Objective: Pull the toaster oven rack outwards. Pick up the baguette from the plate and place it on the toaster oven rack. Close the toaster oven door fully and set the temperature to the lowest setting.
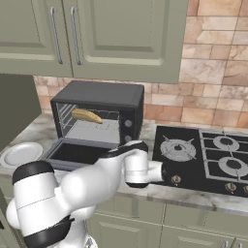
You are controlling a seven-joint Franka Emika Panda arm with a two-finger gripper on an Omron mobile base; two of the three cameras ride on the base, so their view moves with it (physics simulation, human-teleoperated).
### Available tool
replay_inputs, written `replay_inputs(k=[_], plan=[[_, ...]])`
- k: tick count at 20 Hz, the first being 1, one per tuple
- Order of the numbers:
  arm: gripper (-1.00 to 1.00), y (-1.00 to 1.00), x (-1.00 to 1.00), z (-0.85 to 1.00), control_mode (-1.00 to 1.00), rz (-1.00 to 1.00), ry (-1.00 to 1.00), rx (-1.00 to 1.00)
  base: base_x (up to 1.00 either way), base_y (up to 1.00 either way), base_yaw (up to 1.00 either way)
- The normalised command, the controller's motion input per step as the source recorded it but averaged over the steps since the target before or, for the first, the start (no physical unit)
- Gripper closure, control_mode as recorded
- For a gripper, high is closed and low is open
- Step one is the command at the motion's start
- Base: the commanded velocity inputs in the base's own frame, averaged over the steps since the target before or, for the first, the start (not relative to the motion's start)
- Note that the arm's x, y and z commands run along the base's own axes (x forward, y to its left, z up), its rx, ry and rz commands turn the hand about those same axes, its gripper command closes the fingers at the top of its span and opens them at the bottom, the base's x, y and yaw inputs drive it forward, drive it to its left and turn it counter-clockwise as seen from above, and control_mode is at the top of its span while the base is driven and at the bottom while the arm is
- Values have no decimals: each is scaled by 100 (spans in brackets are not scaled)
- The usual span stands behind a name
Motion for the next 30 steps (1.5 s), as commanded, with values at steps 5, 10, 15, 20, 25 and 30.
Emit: replay_inputs(k=[5,10,15,20,25,30], plan=[[-100,4,4,-17,-100,0,2,0,0,0,0],[-100,0,18,-23,-100,0,3,0,0,0,0],[-100,0,19,-1,-100,0,0,0,0,0,0],[-100,3,15,-3,-100,0,0,0,0,0,0],[-100,4,0,-16,-100,0,1,0,0,0,0],[-100,14,-1,-2,-100,0,0,0,0,0,0]])
